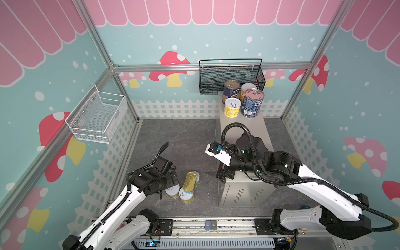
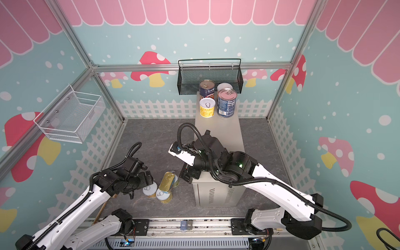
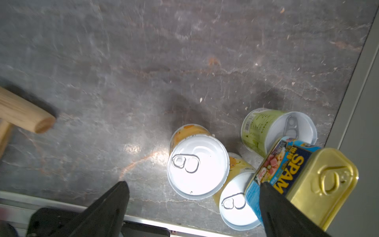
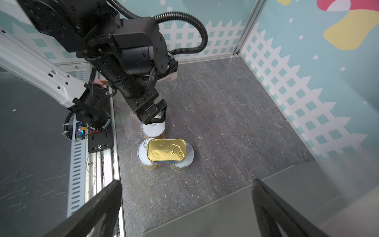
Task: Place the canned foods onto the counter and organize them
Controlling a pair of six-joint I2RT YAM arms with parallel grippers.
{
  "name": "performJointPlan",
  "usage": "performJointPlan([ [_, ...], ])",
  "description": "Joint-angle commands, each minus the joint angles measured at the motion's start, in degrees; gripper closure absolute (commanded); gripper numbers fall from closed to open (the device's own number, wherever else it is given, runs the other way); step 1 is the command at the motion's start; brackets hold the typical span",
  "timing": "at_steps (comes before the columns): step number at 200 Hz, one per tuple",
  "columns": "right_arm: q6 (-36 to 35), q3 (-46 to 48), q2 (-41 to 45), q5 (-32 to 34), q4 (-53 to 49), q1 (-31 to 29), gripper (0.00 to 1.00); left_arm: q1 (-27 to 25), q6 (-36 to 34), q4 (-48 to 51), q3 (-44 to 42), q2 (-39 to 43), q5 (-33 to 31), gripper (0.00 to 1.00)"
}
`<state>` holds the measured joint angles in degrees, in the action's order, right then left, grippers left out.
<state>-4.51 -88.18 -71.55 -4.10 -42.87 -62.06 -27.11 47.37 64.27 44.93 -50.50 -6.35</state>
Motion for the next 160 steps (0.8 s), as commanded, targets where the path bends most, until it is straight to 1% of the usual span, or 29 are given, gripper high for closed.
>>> performJointPlan([
  [1,-2.38,-2.41,-1.49,-1.14,-0.30,-2.12,0.00,0.10,6.35,-2.81,-2.31,1.34,4.35,0.02],
  [44,-2.89,-1.88,-2.16,0.21,0.40,-4.42,0.01,-0.04,7.12,-8.61,-6.20,-2.50,6.78,0.02],
  [70,-2.50,-0.26,-1.49,0.93,1.41,-4.82,0.00,-0.13,6.83,-10.24,-6.73,-5.68,6.19,0.03],
  [86,-2.25,0.66,-0.85,1.18,1.81,-4.99,0.00,-0.20,7.19,-10.67,-7.88,-6.36,4.55,0.03],
  [134,-1.88,2.74,0.90,2.31,2.41,-5.24,0.01,-0.20,6.79,-12.66,-10.10,-9.01,3.98,0.09],
  [160,-1.94,3.50,1.66,3.17,2.79,-5.26,0.01,-0.22,6.85,-12.60,-10.56,-8.16,2.63,0.15],
])
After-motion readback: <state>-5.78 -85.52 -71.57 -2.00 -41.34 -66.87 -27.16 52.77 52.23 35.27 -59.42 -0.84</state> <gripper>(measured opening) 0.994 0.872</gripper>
